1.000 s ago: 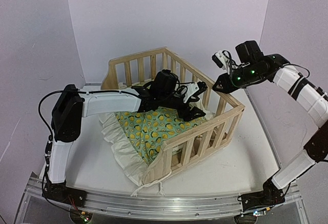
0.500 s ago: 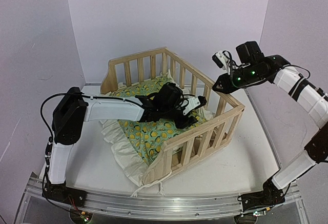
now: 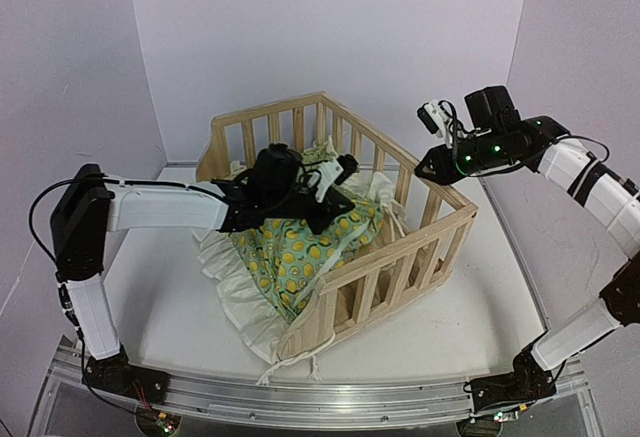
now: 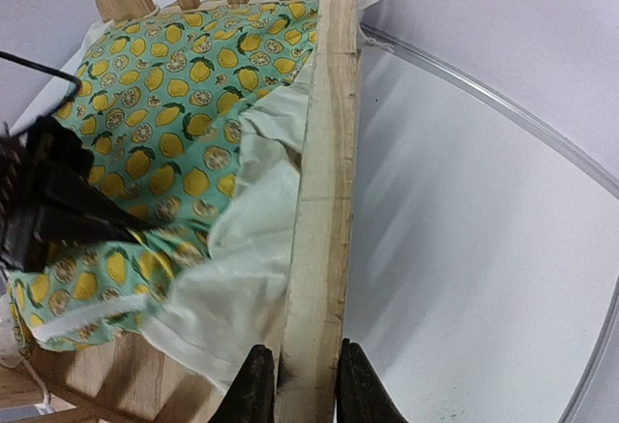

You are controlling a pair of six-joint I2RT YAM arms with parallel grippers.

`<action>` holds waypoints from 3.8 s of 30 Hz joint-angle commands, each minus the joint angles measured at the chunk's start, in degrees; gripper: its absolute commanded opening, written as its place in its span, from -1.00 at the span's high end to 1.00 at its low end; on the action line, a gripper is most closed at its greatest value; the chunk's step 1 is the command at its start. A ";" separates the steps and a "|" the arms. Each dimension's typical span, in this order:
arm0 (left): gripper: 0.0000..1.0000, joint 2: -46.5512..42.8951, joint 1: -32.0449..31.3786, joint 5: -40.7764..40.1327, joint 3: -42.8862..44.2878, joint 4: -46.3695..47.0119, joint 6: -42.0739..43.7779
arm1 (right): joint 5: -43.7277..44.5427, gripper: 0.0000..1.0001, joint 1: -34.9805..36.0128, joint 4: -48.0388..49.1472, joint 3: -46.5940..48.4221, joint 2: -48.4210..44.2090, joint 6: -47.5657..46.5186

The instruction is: Set up the pet bed

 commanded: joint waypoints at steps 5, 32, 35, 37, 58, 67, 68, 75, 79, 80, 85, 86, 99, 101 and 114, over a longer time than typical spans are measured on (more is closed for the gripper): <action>1.00 -12.14 8.33 4.97 -16.88 17.94 -16.14 | -4.36 0.81 2.64 2.78 -2.56 -5.25 1.77; 1.00 -14.37 8.72 11.57 -20.92 27.20 -18.07 | -2.73 0.81 15.21 4.85 19.05 14.61 -1.51; 1.00 -14.34 8.72 11.79 -20.81 27.23 -18.21 | -4.82 0.83 15.21 6.68 17.41 14.57 -1.81; 1.00 -14.17 8.72 12.23 -20.60 27.29 -18.31 | -4.89 0.85 15.21 7.53 16.44 14.87 -1.81; 1.00 -14.25 8.72 15.06 -20.27 27.40 -18.18 | -5.84 1.00 15.12 7.36 15.39 18.89 -4.14; 1.00 -7.92 5.93 20.25 -16.76 27.83 -18.82 | 8.72 1.00 15.65 -19.97 16.57 10.51 -2.51; 1.00 -6.96 5.11 20.26 -16.11 27.84 -18.90 | 9.08 1.00 15.72 -22.20 16.45 10.40 -1.75; 1.00 -3.73 2.50 18.43 -14.97 27.93 -20.01 | 18.80 1.00 15.91 -26.94 11.76 3.38 3.10; 1.00 -3.90 1.55 17.04 -15.66 27.99 -20.49 | 10.19 1.00 16.00 -19.24 6.89 -1.50 2.68; 1.00 -4.56 1.58 16.58 -16.07 27.99 -20.08 | 7.66 0.89 16.00 -16.27 5.37 -2.35 2.13; 1.00 -10.02 2.13 13.54 -18.11 27.90 -16.20 | 6.00 0.04 16.00 -6.60 0.71 -2.62 -2.63; 1.00 -11.12 2.35 12.79 -18.46 27.91 -15.65 | 6.34 -0.08 15.98 -5.37 1.53 -1.84 -3.33; 1.00 -16.02 3.42 9.33 -19.27 27.91 -12.41 | -0.59 -0.16 13.56 5.55 -1.53 3.77 -7.43; 1.00 -16.15 3.61 9.27 -19.16 27.93 -12.32 | -0.75 -0.15 13.46 6.59 -2.48 4.01 -7.61; 1.00 -19.35 4.22 4.69 -19.76 27.92 -9.65 | -4.33 -0.28 13.01 10.94 -4.54 5.83 -9.77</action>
